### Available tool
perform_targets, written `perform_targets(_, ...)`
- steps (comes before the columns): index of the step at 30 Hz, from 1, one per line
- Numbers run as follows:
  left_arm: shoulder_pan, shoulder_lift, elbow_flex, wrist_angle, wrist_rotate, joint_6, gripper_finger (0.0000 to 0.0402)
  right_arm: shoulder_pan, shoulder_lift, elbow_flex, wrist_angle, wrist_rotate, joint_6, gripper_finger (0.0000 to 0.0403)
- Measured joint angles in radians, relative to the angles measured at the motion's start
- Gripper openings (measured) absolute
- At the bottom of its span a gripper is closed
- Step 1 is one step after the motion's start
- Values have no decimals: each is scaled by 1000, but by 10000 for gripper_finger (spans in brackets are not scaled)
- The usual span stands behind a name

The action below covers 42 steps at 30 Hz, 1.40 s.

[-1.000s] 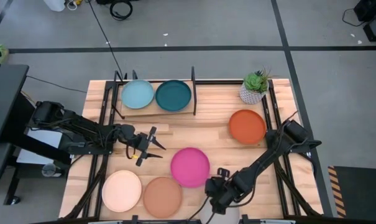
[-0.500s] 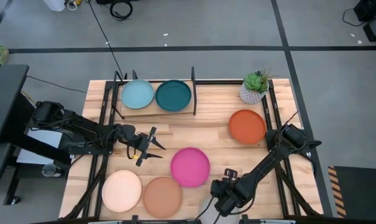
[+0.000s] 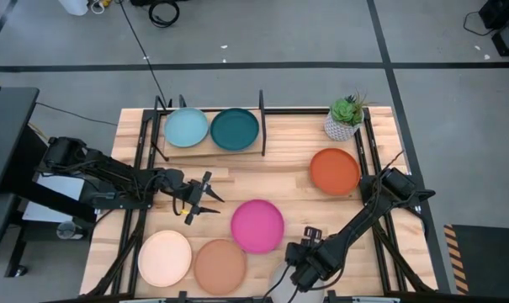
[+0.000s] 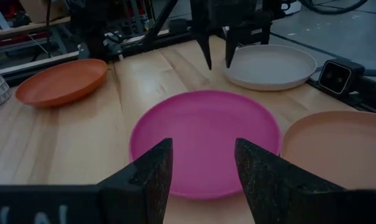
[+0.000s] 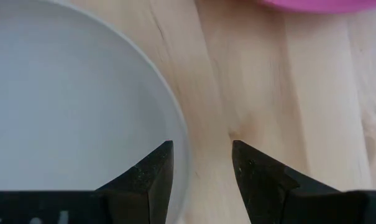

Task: Place and stack plates onto a shelf
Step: Stack the gray plate on top of the light blue plate on the shelf

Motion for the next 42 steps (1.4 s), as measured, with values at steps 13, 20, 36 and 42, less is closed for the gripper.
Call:
perform_targets(13,0,0,0,-2,0,-14,180,-6,0,-75,-16,-7,35,160)
perform_targets(20,0,0,0,-6,0,-19,180,-29,0,-76,-162,16,101,147)
perform_targets(36,0,0,0,-28,0,-25,180,-81,-6,-76,-154,-53,78,15)
perform_targets(42,0,0,0,-30,0,-15,180,-131,-55,-78,-238,-59,58,25)
